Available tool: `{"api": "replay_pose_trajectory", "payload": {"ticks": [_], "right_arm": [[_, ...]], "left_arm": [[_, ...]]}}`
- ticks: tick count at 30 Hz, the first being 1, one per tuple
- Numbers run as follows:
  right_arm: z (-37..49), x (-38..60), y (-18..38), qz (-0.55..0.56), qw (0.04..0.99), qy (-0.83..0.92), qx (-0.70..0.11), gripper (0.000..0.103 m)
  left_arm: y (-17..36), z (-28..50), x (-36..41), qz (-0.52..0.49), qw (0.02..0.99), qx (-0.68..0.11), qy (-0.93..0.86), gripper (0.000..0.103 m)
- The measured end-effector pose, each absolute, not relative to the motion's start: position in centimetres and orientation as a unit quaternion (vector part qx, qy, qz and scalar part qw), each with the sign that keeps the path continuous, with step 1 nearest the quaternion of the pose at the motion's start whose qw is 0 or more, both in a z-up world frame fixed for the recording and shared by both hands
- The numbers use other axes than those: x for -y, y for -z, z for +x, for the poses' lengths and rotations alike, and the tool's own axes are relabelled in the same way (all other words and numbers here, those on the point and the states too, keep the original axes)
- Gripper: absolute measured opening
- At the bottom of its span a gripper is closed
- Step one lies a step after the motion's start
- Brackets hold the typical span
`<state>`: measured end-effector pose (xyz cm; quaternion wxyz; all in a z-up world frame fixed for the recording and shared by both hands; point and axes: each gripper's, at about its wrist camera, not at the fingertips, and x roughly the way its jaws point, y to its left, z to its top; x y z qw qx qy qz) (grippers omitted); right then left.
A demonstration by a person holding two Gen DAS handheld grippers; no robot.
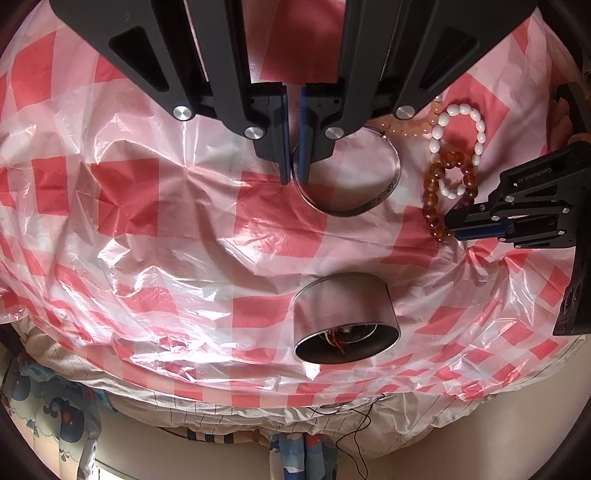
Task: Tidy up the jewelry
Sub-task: 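Move both grippers back to the amber bead bracelet and silver bangle, then close the left gripper on the amber bead bracelet while the right gripper grasps the silver bangle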
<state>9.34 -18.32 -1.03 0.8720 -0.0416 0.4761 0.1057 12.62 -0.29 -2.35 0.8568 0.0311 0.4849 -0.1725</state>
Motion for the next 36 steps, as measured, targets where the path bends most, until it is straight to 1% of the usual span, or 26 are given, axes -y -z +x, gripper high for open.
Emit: {"api": "replay_pose_trajectory", "payload": {"ticks": [2, 4, 6, 7, 11, 20, 25, 32, 36], "right_arm": [[9.3, 18.2, 1.2, -0.047, 0.871, -0.103, -0.477, 0.005], [9.3, 18.0, 1.3, -0.051, 0.871, -0.102, -0.477, 0.005], [9.2, 18.0, 1.3, -0.05, 0.872, -0.102, -0.476, 0.005], [9.2, 18.1, 1.2, -0.048, 0.873, -0.102, -0.474, 0.005], [9.0, 18.3, 0.4, -0.032, 0.883, -0.105, -0.456, 0.004], [9.3, 21.0, -1.6, 0.076, 0.895, -0.125, -0.421, 0.004], [9.3, 20.7, -1.5, 0.074, 0.894, -0.126, -0.423, 0.004], [9.1, 20.7, -1.8, 0.076, 0.899, -0.131, -0.412, 0.004], [9.0, 20.8, -2.2, 0.083, 0.902, -0.136, -0.402, 0.004]], "left_arm": [[2.5, 12.6, 0.5, 0.035, 0.855, -0.485, 0.178, 0.023], [2.6, 12.4, 0.9, 0.045, 0.856, -0.483, 0.177, 0.025], [2.5, 12.3, 1.2, 0.051, 0.859, -0.478, 0.177, 0.022], [2.4, 12.2, 1.3, 0.054, 0.859, -0.476, 0.179, 0.01], [1.2, 11.8, 1.4, 0.059, 0.87, -0.453, 0.184, 0.01], [-1.1, 11.7, 0.4, 0.031, 0.89, -0.417, 0.181, 0.01], [-0.9, 11.8, 0.2, 0.031, 0.889, -0.422, 0.177, 0.01], [-2.8, 11.2, -0.4, 0.01, 0.903, -0.386, 0.191, 0.01], [-3.1, 11.2, -0.5, 0.005, 0.904, -0.379, 0.197, 0.01]]}}
